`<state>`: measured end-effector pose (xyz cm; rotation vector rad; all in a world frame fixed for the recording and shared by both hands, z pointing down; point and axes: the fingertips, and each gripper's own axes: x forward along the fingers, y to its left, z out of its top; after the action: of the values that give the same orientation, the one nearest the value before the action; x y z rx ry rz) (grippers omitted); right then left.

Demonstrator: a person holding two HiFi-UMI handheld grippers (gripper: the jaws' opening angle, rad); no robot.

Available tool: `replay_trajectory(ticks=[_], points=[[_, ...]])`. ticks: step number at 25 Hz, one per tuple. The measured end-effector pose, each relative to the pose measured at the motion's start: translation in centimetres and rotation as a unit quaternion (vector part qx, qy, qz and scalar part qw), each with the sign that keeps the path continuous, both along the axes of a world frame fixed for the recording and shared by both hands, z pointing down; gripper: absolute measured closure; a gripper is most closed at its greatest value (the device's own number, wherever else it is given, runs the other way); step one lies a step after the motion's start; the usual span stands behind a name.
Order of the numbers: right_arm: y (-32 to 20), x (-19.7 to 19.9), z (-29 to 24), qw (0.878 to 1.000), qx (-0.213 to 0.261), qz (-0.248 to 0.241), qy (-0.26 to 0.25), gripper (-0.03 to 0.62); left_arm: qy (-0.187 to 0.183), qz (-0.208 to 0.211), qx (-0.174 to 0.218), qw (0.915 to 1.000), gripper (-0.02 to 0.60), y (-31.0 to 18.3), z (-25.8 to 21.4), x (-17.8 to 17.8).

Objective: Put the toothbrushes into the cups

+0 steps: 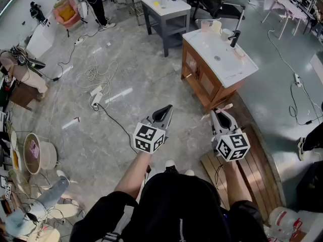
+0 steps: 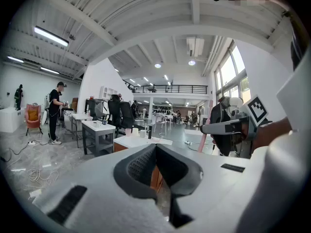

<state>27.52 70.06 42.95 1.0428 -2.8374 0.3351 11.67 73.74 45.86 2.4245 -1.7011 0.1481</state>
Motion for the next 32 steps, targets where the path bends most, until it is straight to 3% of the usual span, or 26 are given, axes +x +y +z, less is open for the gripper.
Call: replay_trajectory(ticks=[8,22,32], points=[[-0.6,-1.2,0.6,1.000,-0.017,-0.003,0.000,0.548,-0.007,0.012,-0.006,0.9999,0.581,-0.3,0.6,-0.1],[-3.2,-6.2,2.2,0.999,-0.036,-0.007,-0.002,0.548,-0.010,0.019,-0.019,0.9996,0.581,-2.4,1.8,-4.3],[-12.8,-9.3,2.9,0.999,-0.034,-0.002,0.001,0.548,-0.011,0.030,-0.018,0.9993,0.581,-12.2,2.3,-7.4]])
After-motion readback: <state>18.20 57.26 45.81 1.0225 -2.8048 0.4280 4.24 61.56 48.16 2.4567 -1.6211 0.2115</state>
